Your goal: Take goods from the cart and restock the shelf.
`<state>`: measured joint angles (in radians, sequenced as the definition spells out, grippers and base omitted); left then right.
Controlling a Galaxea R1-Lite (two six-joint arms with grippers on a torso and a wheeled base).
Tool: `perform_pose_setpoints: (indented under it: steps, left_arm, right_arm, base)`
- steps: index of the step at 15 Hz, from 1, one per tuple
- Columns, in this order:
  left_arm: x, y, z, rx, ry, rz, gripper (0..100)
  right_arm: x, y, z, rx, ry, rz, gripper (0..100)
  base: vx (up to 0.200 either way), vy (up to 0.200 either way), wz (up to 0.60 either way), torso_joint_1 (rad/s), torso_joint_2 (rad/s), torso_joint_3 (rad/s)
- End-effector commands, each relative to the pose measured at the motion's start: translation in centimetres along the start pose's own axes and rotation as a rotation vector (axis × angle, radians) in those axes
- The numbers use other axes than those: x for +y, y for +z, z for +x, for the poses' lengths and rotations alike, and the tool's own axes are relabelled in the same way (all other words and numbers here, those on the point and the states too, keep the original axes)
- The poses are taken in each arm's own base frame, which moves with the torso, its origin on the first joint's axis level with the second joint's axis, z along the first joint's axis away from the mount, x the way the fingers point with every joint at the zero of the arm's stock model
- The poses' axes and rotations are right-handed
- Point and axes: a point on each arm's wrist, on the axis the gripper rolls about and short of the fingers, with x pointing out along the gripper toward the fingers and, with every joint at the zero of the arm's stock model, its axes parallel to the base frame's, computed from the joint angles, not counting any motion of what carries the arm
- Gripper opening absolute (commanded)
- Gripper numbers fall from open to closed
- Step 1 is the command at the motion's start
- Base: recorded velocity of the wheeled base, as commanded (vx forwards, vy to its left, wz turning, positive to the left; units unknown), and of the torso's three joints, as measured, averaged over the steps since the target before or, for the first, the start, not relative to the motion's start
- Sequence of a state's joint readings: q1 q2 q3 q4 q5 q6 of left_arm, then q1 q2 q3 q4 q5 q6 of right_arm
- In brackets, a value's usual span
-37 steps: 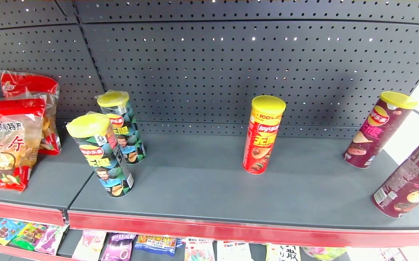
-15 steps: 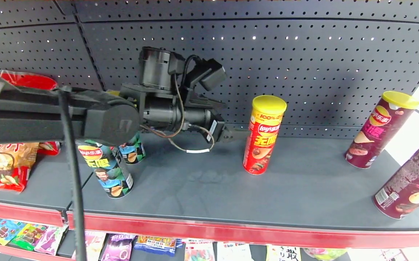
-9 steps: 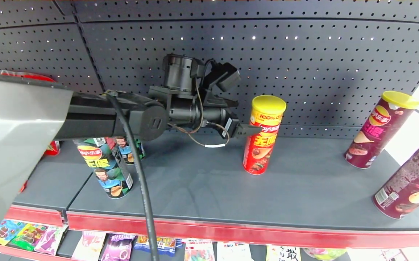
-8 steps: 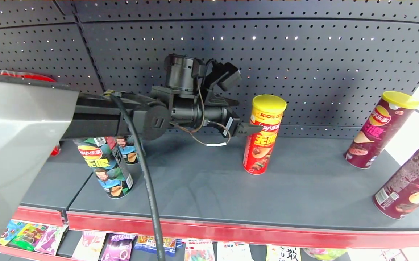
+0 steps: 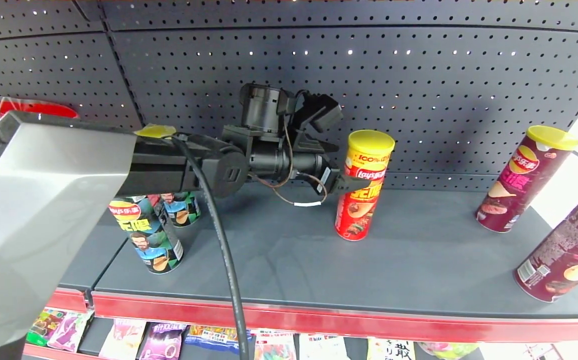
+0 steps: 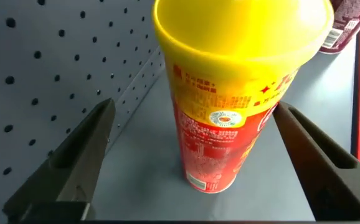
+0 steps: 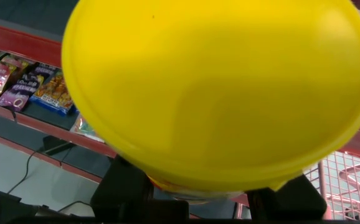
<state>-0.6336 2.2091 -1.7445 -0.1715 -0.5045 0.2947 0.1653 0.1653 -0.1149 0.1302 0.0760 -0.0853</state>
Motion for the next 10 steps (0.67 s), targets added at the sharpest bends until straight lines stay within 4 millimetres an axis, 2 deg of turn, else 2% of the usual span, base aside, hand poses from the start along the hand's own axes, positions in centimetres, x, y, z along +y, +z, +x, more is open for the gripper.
perform_pose_setpoints:
  steps: [1, 4, 10]
  left_arm:
    - [-0.4, 0.5, 0.1, -0.012, -0.009, -0.003, 100]
    - [-0.9, 0.7, 0.4, -0.014, -0.017, -0.021, 100]
    - [-0.6, 0.5, 1.6, -0.032, -0.019, -0.01, 100]
  right_arm:
    - [0.0, 0.0, 0.0, 0.005, 0.002, 0.0, 0]
    - [0.0, -0.1, 0.1, 0.008, 0.002, 0.0, 0]
    - [0.0, -0.4, 0.2, 0.019, 0.003, 0.001, 0]
  base:
    - [0.0, 0.0, 0.0, 0.0, 0.0, 0.0]
    - [0.0, 0.0, 0.0, 0.0, 0.0, 0.0]
    - [0.0, 0.0, 0.0, 0.0, 0.0, 0.0]
